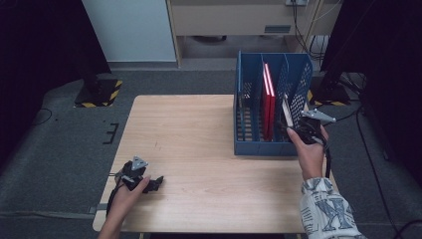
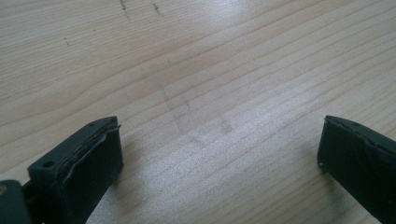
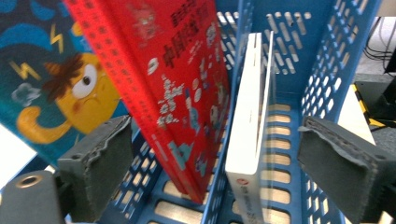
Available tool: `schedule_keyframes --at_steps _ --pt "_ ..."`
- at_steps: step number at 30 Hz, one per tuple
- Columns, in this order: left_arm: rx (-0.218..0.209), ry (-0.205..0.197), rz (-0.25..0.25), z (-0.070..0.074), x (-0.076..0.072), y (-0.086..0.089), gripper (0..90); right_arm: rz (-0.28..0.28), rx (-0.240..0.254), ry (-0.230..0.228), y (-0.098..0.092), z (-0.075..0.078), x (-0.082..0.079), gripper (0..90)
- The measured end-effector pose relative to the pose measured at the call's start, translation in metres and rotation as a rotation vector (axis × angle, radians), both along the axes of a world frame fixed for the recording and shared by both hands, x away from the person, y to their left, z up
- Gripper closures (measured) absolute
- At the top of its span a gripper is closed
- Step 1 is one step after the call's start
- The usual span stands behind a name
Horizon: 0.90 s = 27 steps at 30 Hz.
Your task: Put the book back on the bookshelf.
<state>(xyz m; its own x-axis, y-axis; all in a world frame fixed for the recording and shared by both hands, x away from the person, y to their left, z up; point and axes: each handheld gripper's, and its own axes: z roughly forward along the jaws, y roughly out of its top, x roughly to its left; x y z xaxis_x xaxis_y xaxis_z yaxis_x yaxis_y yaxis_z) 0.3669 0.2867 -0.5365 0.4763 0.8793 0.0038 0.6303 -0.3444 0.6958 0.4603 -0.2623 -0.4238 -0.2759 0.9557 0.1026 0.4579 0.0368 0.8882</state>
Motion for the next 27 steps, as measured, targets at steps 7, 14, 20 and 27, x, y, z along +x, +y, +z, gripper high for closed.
schedule_keyframes --at_steps 7,14,20,27 --pt "0.000 0.000 0.000 0.000 0.000 0.000 0.0 0.045 -0.004 -0.011 0.007 0.004 -0.008 9.5" --pt "0.000 0.000 0.000 0.000 0.000 0.000 0.0 0.060 -0.010 -0.018 0.013 0.008 -0.017 10.9" --pt "0.001 0.000 -0.001 0.000 0.000 0.000 0.0 0.079 0.002 -0.022 0.014 0.011 -0.023 10.8" --pt "0.000 0.000 0.000 0.000 0.000 0.000 0.0 0.106 0.006 -0.025 0.017 0.011 -0.035 10.6"
